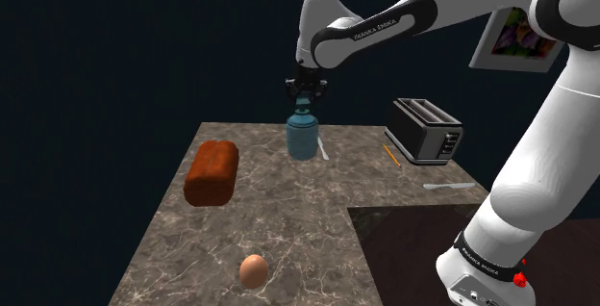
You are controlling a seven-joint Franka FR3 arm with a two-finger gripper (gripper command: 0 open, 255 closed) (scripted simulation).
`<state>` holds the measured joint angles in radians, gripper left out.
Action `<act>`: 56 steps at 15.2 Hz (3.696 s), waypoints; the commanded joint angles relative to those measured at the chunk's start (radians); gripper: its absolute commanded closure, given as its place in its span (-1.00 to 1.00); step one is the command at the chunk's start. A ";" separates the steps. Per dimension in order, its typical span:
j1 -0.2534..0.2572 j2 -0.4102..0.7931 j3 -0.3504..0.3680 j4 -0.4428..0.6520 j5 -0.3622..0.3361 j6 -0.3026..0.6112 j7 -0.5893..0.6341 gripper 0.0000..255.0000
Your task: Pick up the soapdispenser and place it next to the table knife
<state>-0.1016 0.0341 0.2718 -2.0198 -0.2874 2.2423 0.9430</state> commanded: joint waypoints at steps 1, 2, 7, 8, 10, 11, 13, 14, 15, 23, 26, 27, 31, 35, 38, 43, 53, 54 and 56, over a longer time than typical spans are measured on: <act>0.000 -0.007 0.001 0.019 0.007 -0.024 -0.009 1.00; 0.000 -0.011 0.001 0.028 0.011 -0.036 -0.013 1.00; 0.001 -0.028 0.002 0.075 0.028 -0.097 -0.034 1.00; 0.001 -0.031 0.002 0.085 0.031 -0.110 -0.038 1.00; 0.001 -0.035 0.003 0.106 0.036 -0.135 -0.045 1.00; 0.002 -0.038 0.003 0.117 0.039 -0.147 -0.049 1.00; 0.002 -0.041 0.003 0.140 0.043 -0.173 -0.056 1.00; 0.002 -0.043 0.003 0.151 0.045 -0.185 -0.059 1.00; 0.002 -0.044 0.003 0.163 0.047 -0.198 -0.062 1.00; 0.004 -0.046 0.005 0.267 0.058 -0.302 -0.086 1.00; 0.005 -0.043 0.006 0.311 0.060 -0.342 -0.093 1.00; 0.005 -0.041 0.007 0.326 0.061 -0.356 -0.096 1.00; 0.007 -0.032 0.008 0.390 0.061 -0.410 -0.105 1.00; 0.010 -0.019 0.011 0.460 0.060 -0.467 -0.114 1.00; 0.012 -0.006 0.013 0.517 0.057 -0.511 -0.119 1.00; 0.018 0.023 0.017 0.621 0.049 -0.588 -0.128 1.00; 0.043 0.117 0.029 0.887 0.014 -0.764 -0.146 1.00; 0.048 0.131 0.030 0.920 0.008 -0.785 -0.148 1.00; 0.059 0.161 0.033 0.993 -0.005 -0.828 -0.152 1.00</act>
<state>-0.0470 0.1833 0.3038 -1.0597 -0.2873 1.4349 0.7943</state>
